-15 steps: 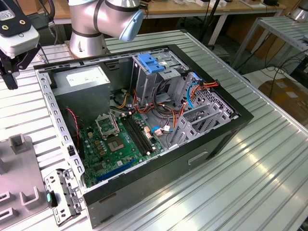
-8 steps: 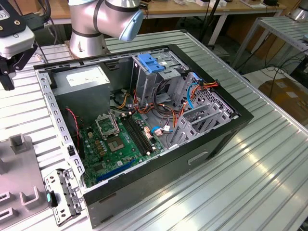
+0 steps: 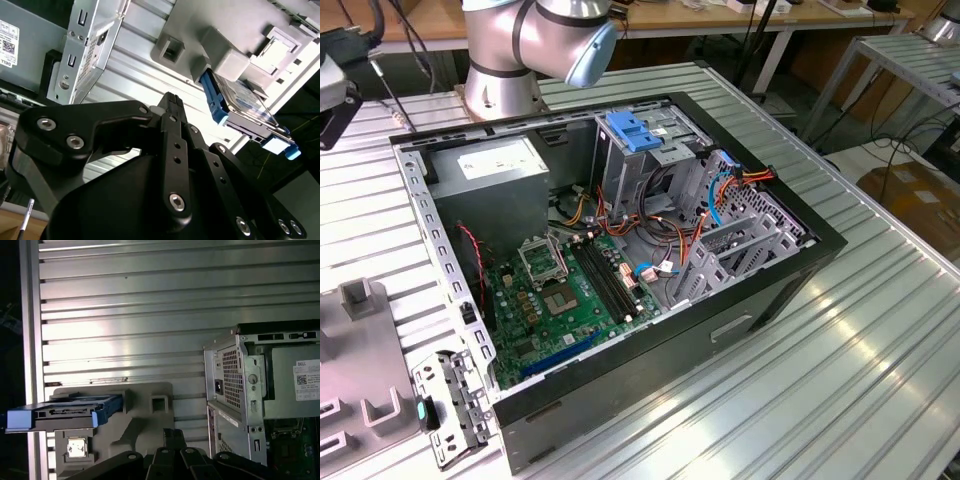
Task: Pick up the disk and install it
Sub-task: 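Reach for the disk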
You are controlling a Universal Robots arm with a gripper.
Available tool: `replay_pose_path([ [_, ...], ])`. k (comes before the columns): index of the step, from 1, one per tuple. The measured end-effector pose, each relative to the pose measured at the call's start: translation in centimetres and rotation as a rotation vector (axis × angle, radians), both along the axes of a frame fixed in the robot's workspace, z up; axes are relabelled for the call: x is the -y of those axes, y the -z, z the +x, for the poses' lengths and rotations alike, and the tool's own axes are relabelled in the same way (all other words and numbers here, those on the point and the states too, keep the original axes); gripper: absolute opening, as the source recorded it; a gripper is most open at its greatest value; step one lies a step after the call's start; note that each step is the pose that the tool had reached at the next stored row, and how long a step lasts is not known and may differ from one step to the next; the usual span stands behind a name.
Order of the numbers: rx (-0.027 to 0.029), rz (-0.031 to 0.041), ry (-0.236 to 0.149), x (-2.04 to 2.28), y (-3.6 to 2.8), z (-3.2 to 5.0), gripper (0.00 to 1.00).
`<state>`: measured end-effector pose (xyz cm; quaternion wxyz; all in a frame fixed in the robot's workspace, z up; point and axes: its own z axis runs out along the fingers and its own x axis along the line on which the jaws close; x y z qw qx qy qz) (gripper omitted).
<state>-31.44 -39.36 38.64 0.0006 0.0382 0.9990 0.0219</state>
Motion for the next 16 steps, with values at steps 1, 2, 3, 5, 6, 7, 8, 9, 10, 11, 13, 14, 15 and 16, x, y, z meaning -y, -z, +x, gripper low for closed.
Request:
replay_pose_path([
  [1,0.0,0.0005,0.0,-0.13,0.02,-0.62,0.11],
  [2,0.0,0.0007,0.0,-0.3,0.05,-1.23,0.11],
  [3,0.0,0.0006,0.0,-0.42,0.06,-1.62,0.11],
  [5,0.0,0.0006,0.0,-0.54,0.09,-2.36,0.11],
  [6,0.0,0.0007,0.0,-0.57,0.11,-2.74,0.11],
  [7,0.0001,0.0007,0.0,-0.59,0.12,-3.35,0.11],
  [8,-0.0001,0.0006,0.001,-0.6,0.14,-4.38,0.11],
  [9,0.0,0.0007,0.001,-0.6,0.15,-4.75,0.11],
  [10,0.0,0.0007,0.001,-0.59,0.17,-5.15,0.11],
  [11,0.0,0.0007,0.001,-0.59,0.19,-5.62,0.11],
  [13,0.0,0.0007,0.001,-0.61,0.22,-6.73,0.11],
  [14,0.0,0.0007,0.001,-0.62,0.23,-7.09,0.11],
  [15,0.0001,0.0007,0.001,-0.62,0.25,-7.53,0.11],
  [16,-0.0001,0.0006,0.001,-0.62,0.25,-8.05,0.11],
])
